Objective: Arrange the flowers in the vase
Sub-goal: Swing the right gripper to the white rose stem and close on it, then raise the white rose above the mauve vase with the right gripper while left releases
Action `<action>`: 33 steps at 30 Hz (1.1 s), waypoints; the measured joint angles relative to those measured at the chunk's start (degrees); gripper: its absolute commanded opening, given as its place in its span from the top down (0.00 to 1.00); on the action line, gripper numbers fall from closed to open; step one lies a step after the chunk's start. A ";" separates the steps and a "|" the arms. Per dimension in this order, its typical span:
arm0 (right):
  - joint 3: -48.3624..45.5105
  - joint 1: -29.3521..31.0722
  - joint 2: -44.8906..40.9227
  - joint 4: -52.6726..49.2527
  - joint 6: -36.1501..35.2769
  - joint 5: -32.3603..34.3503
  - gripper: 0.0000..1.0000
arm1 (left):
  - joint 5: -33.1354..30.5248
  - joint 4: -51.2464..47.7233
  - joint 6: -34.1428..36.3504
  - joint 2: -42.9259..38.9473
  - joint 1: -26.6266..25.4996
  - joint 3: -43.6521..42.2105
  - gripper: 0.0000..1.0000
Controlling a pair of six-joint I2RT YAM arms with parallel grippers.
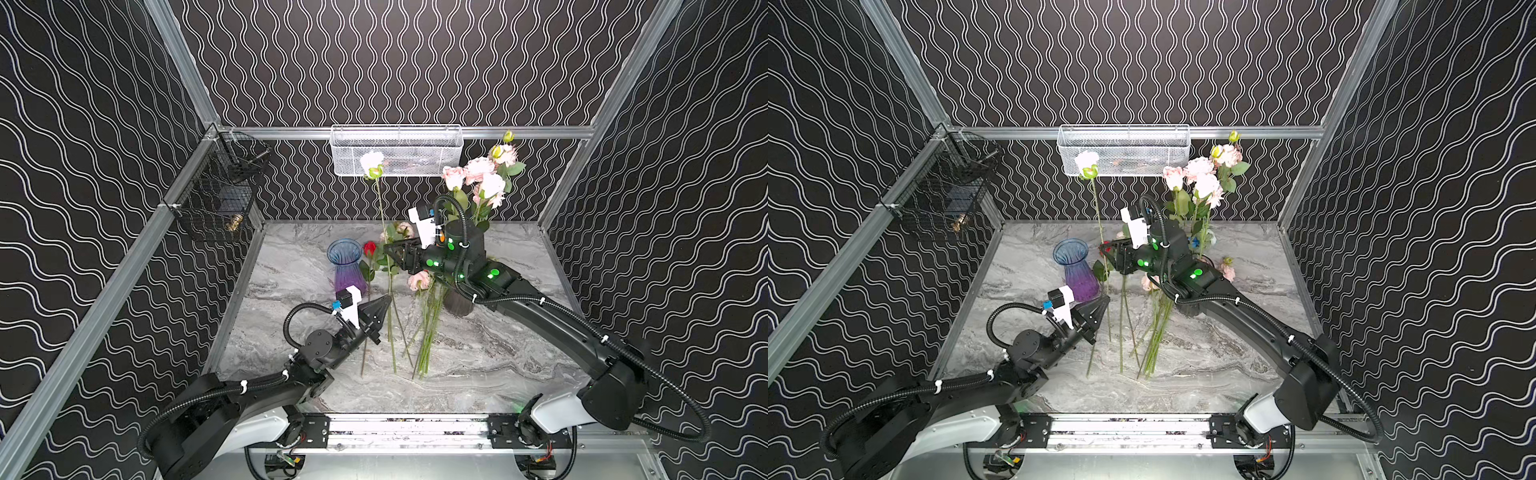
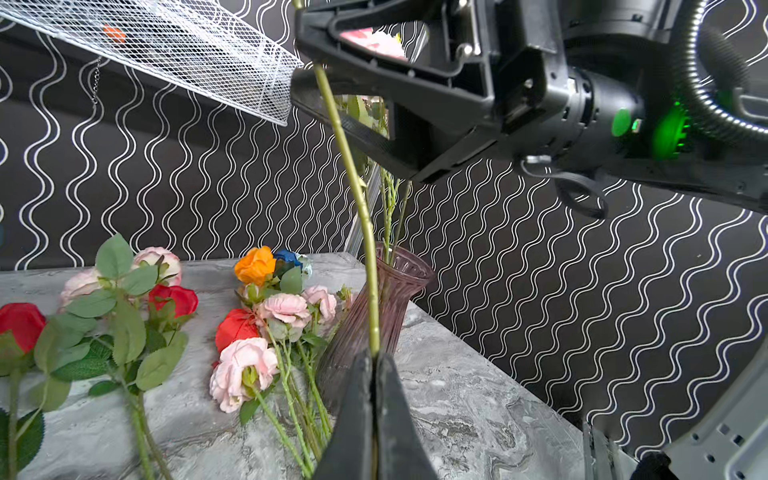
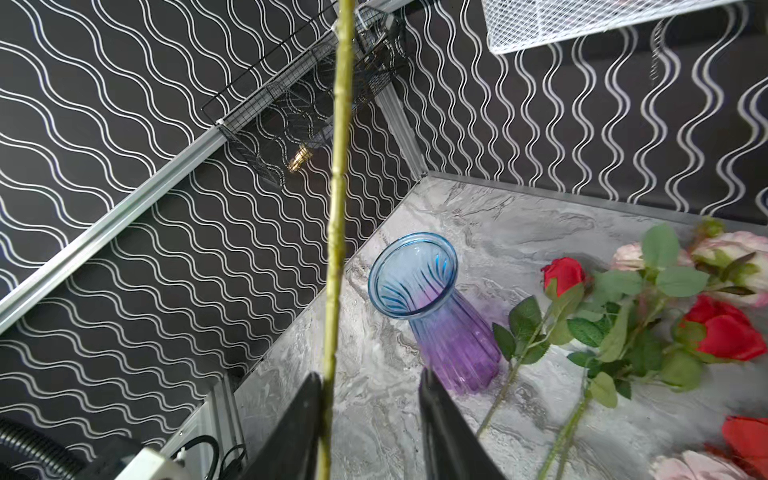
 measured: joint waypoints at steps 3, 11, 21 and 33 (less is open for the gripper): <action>0.20 0.00 0.09 0.17 0.24 -0.87 0.88 | 0.07 -0.35 0.02 0.20 0.00 0.02 1.00; -1.16 0.07 -1.46 1.25 1.03 -2.27 0.98 | -0.44 -0.81 -0.70 1.33 0.00 0.20 0.21; -2.64 0.55 -9.55 -0.66 -3.72 6.97 0.99 | -7.65 -1.97 -4.52 -0.57 0.00 -2.19 0.14; -5.18 0.55 -21.07 -2.99 -13.27 27.39 1.00 | -13.14 -4.20 -5.92 0.90 0.00 -2.23 0.14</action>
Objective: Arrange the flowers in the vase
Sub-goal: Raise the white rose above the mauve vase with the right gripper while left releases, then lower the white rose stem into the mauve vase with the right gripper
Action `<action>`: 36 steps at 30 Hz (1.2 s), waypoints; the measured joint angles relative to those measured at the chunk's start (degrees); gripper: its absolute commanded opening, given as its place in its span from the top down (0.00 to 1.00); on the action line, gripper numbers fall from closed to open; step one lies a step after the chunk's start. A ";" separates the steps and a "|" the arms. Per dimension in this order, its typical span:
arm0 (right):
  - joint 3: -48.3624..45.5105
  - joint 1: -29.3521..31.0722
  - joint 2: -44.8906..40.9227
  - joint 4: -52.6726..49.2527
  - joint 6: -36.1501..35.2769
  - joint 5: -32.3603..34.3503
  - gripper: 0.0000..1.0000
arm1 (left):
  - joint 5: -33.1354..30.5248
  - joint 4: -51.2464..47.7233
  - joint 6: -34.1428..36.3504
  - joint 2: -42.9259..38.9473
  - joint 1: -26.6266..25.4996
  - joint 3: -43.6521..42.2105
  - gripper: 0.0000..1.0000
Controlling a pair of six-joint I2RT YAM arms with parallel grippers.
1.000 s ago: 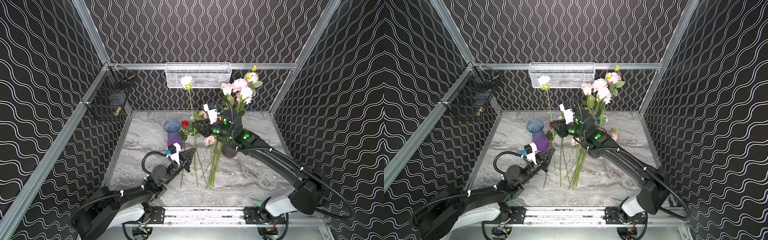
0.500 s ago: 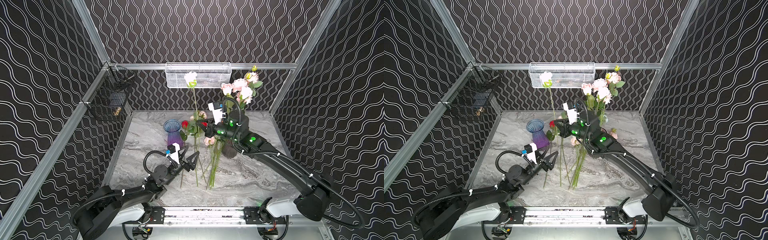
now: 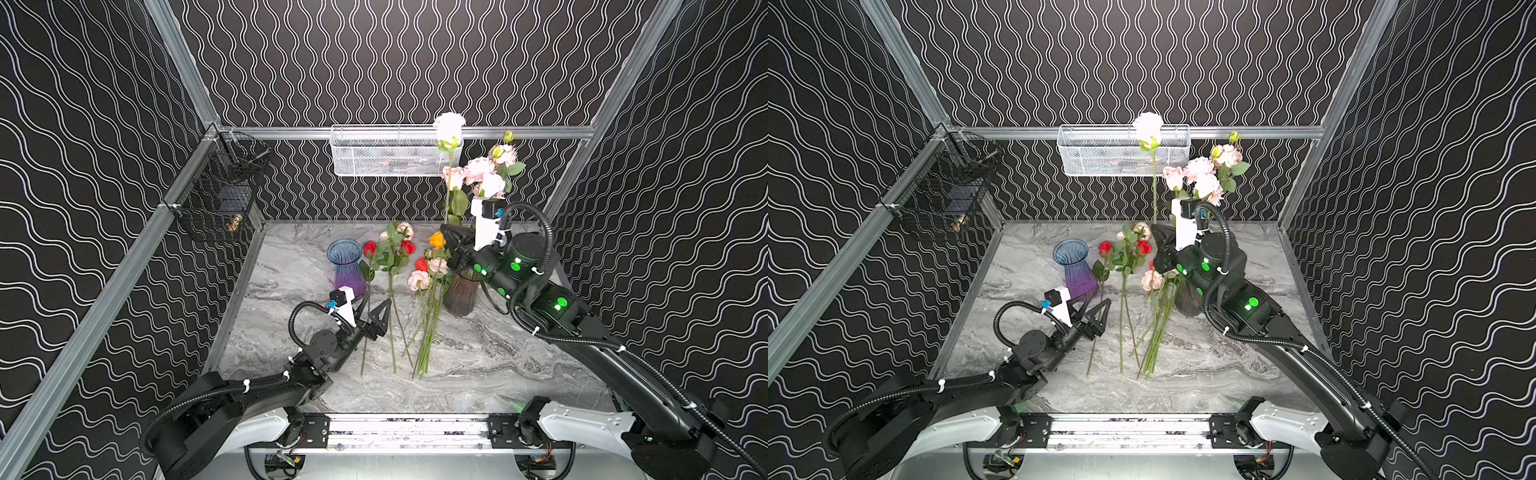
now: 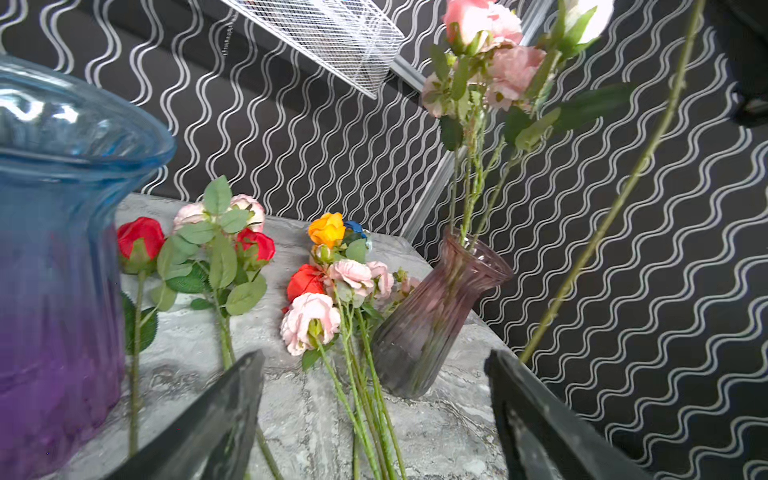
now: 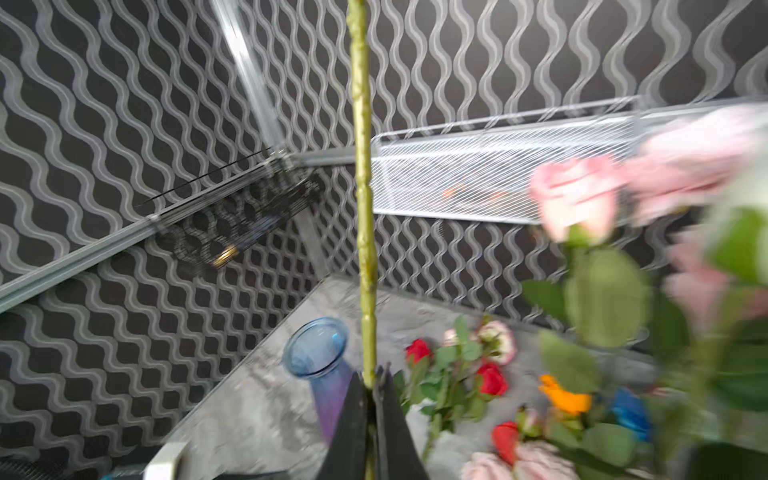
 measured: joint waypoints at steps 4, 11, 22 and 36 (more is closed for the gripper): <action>1.60 0.00 0.42 -0.07 -3.74 6.78 1.00 | -2.08 -0.44 -0.26 -0.50 0.00 -0.22 0.14; 3.52 -0.63 1.77 3.89 -9.88 16.59 1.00 | -3.17 -2.08 -0.66 -2.01 0.00 0.15 0.14; 8.72 -2.89 4.02 6.84 -13.33 20.61 1.00 | -3.52 -3.39 -1.55 -2.80 0.00 -0.04 0.14; 1.42 -10.56 4.22 6.10 -9.84 18.69 1.00 | -3.69 -3.96 -2.14 -3.21 0.00 -0.66 0.14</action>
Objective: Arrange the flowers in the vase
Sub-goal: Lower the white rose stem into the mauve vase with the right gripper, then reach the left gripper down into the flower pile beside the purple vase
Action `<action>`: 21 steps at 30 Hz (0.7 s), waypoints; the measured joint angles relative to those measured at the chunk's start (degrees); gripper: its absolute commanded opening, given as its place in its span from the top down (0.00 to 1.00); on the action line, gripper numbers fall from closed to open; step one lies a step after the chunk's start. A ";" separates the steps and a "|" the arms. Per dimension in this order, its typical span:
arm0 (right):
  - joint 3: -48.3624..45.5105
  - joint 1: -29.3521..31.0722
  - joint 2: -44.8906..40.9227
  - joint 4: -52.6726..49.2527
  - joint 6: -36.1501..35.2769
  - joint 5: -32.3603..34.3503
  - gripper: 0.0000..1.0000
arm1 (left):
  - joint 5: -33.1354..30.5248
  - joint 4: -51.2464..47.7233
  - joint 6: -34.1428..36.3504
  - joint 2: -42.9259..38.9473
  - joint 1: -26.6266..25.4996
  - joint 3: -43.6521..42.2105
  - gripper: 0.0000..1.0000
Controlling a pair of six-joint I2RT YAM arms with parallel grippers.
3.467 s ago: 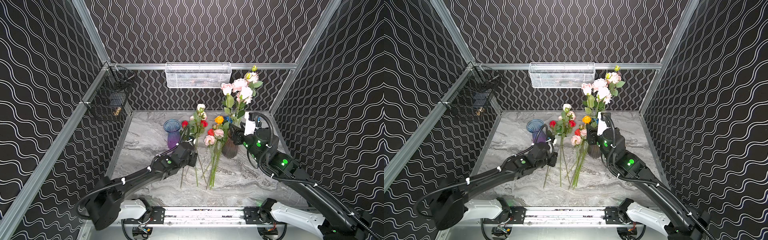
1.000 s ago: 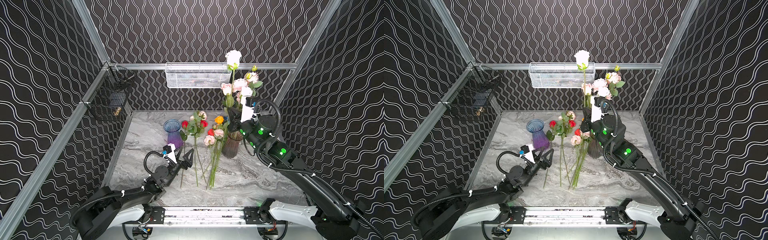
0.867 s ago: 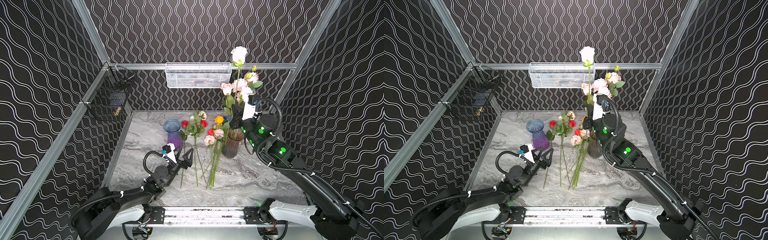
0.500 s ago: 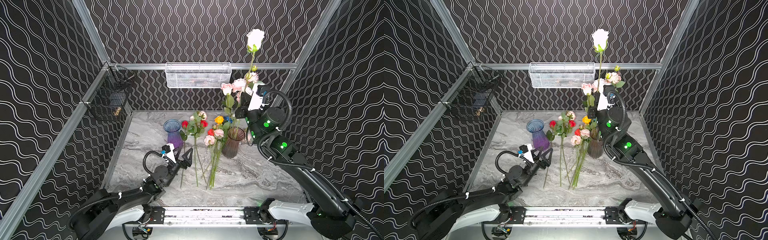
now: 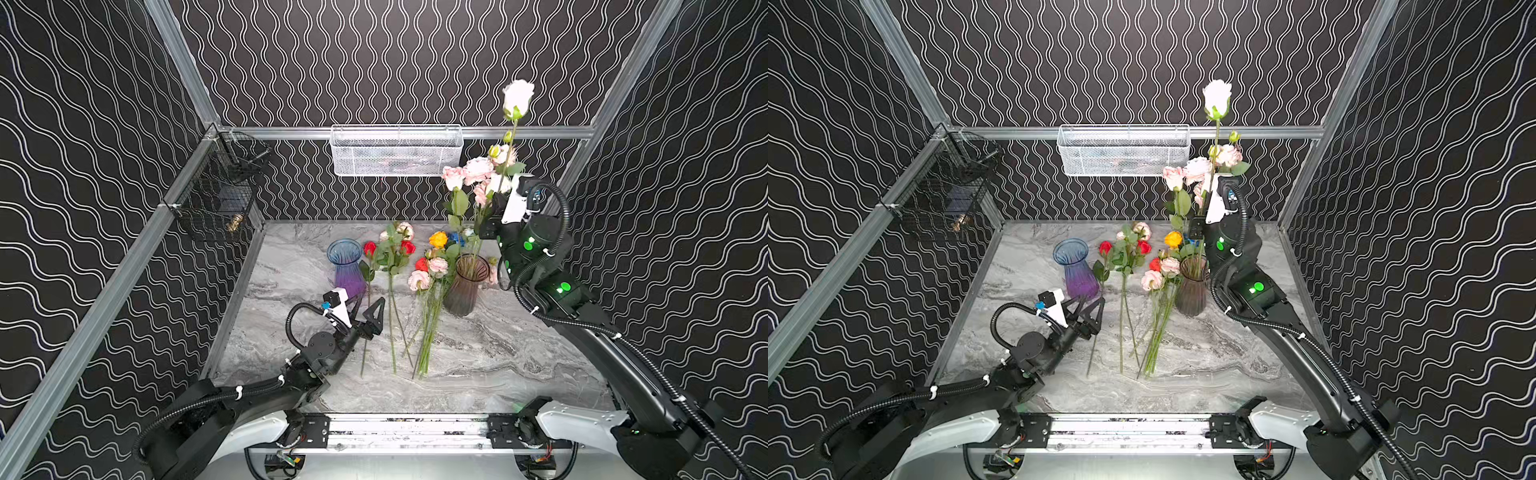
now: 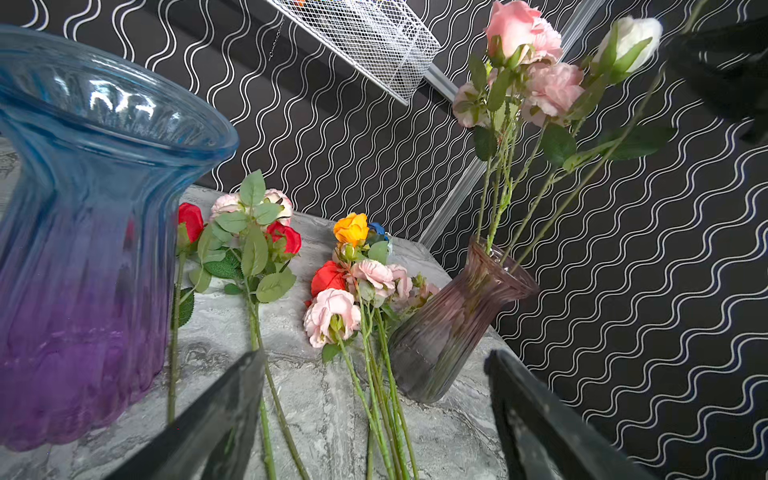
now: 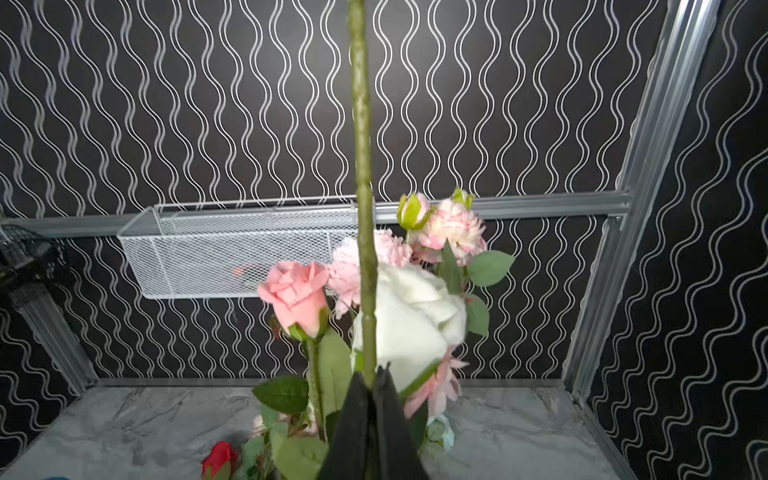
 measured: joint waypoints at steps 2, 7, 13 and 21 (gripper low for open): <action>-1.22 -0.35 0.90 -0.42 0.76 -0.42 0.98 | 0.00 -0.02 -0.74 0.11 0.00 0.00 0.14; -4.31 -0.37 1.66 -2.38 3.23 -1.38 0.85 | 0.00 -0.31 -0.92 0.11 0.00 0.00 0.14; -7.08 -0.37 1.44 -3.13 4.85 -1.55 0.54 | 0.20 -1.81 -1.11 -0.04 0.00 0.61 0.14; -7.28 -0.35 -2.64 -4.35 6.23 -2.23 0.46 | 1.33 -4.70 -2.23 0.76 0.00 2.34 0.14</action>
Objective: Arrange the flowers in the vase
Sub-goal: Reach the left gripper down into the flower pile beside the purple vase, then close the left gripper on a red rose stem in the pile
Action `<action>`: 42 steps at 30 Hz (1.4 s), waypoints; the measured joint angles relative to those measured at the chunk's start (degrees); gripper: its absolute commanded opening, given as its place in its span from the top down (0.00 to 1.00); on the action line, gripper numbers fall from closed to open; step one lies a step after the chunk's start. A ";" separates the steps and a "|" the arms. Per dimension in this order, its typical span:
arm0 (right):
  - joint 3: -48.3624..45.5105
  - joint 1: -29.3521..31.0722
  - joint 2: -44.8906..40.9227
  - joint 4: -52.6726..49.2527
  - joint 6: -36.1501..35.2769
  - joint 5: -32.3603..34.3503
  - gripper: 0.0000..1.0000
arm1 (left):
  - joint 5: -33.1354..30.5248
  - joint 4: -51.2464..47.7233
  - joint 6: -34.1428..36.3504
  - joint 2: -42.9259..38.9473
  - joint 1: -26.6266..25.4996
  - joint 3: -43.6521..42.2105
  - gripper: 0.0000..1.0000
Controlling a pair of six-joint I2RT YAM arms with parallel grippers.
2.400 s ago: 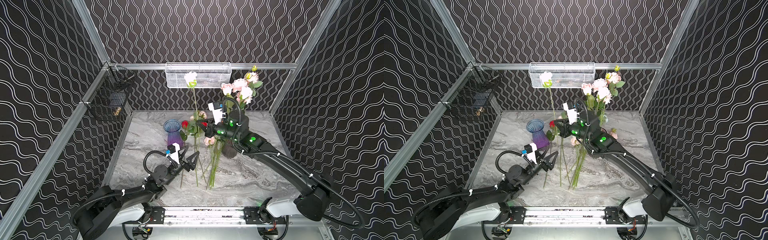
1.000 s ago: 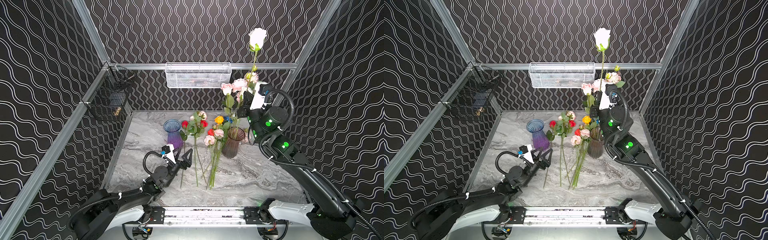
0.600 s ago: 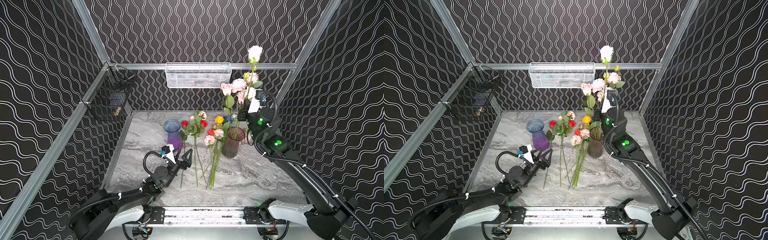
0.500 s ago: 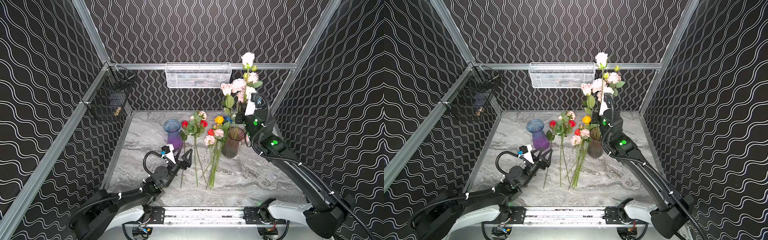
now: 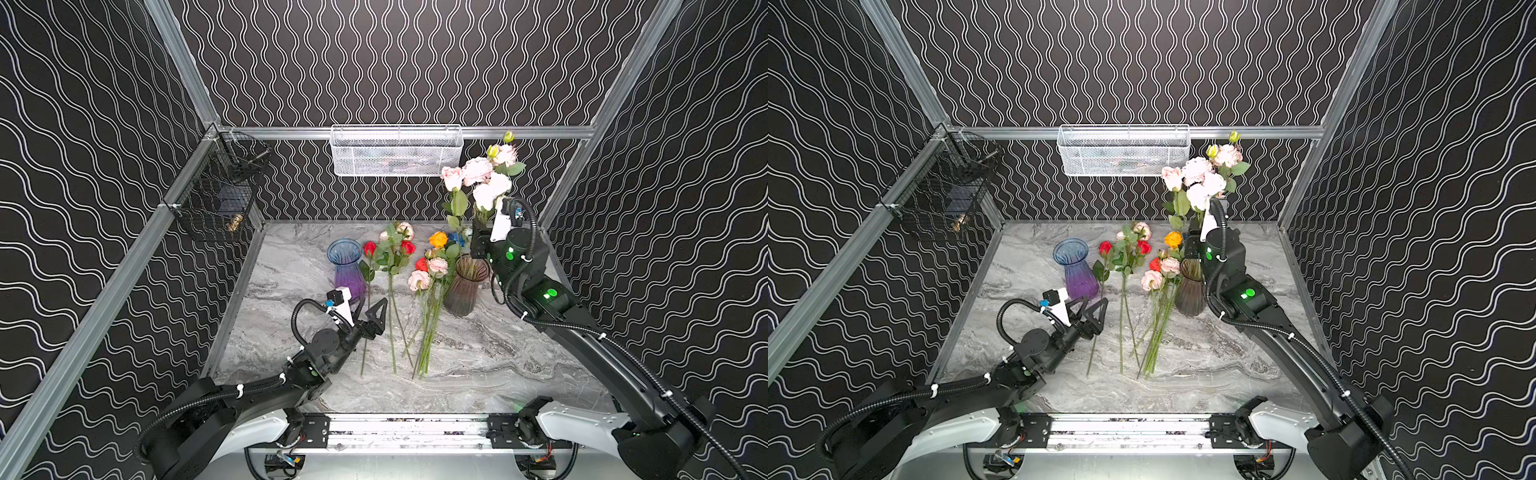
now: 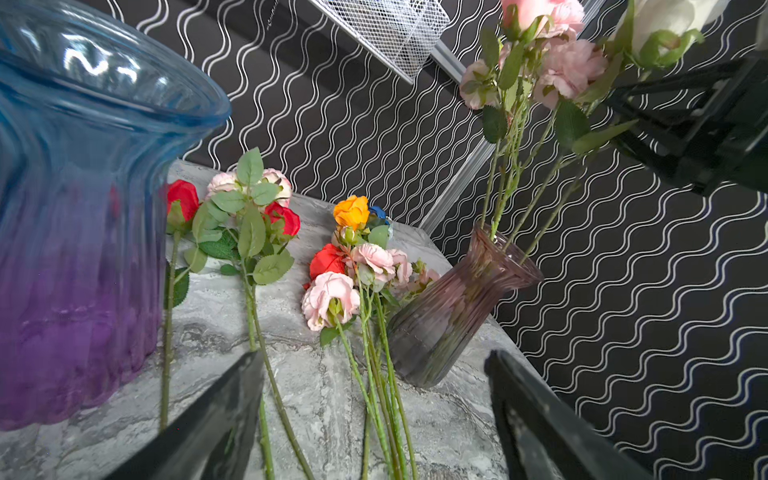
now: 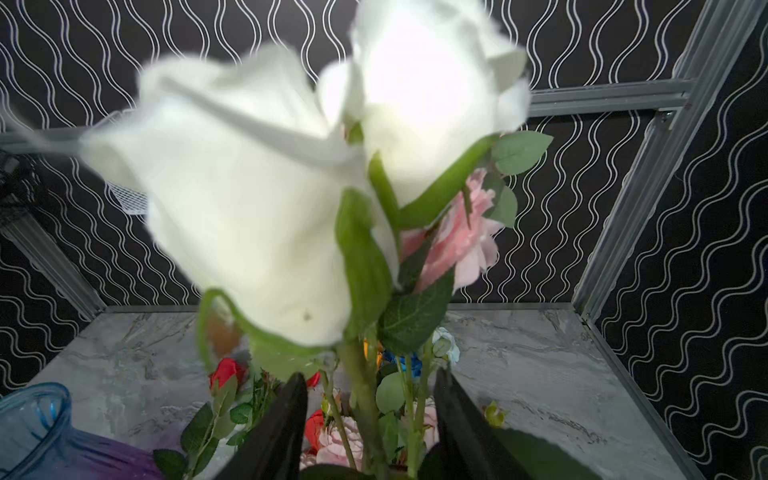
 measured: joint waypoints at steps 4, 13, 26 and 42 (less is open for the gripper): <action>0.50 0.31 -2.97 -0.26 0.87 -1.51 0.42 | 1.22 -6.01 -0.13 0.09 0.00 4.17 0.14; 1.09 2.82 -6.01 -2.43 1.75 -2.99 0.40 | 1.97 -30.16 -0.15 7.04 0.00 20.22 0.23; -2.71 5.88 -9.64 -2.80 3.28 -3.61 0.55 | 1.75 -54.86 0.02 25.90 2.03 35.63 0.52; -3.72 5.97 -9.49 -1.99 4.20 -4.85 0.57 | 10.69 -57.33 1.36 45.07 8.15 49.70 0.73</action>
